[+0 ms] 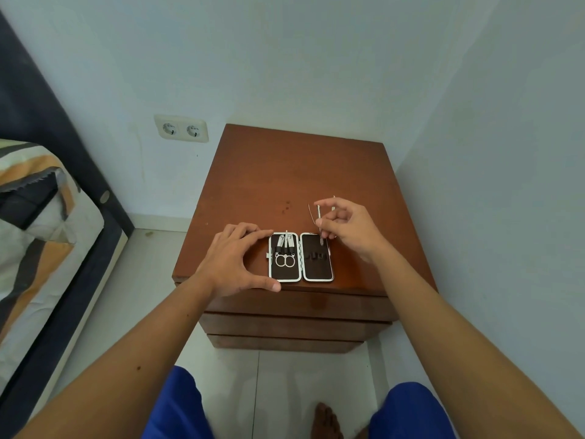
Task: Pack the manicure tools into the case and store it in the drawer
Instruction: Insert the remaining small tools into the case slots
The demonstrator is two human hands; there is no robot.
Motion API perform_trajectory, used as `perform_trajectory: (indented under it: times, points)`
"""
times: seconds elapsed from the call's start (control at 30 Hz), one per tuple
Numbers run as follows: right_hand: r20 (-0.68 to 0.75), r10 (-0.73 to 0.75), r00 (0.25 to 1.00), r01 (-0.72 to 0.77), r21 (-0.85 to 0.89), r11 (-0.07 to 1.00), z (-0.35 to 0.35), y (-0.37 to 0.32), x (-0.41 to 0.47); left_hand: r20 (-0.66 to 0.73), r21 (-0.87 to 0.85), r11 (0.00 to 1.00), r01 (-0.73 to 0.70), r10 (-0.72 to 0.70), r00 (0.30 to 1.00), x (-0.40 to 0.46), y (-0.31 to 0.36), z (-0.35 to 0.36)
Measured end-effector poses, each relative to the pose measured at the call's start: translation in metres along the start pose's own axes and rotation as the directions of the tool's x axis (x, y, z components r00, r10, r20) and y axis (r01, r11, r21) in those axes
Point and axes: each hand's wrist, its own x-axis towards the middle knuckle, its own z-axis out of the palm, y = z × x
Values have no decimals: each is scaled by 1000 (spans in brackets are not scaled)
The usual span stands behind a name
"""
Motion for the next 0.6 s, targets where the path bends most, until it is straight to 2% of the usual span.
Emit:
perform_trajectory:
  times: [0.13,0.43,0.6]
  points:
    - [-27,-16,999,17,20,1000,1,6,-5,4,1,1000,8,-8,1000,0,0,0]
    - [-65,-61,996,57,-62,996,3,25,-5,-6,-2,1000,2,-2,1000,0,-1,1]
    - [-23,-74,997,71,-118,990,7,24,-3,-12,1,1000,-5,5,1000,0,-1,1]
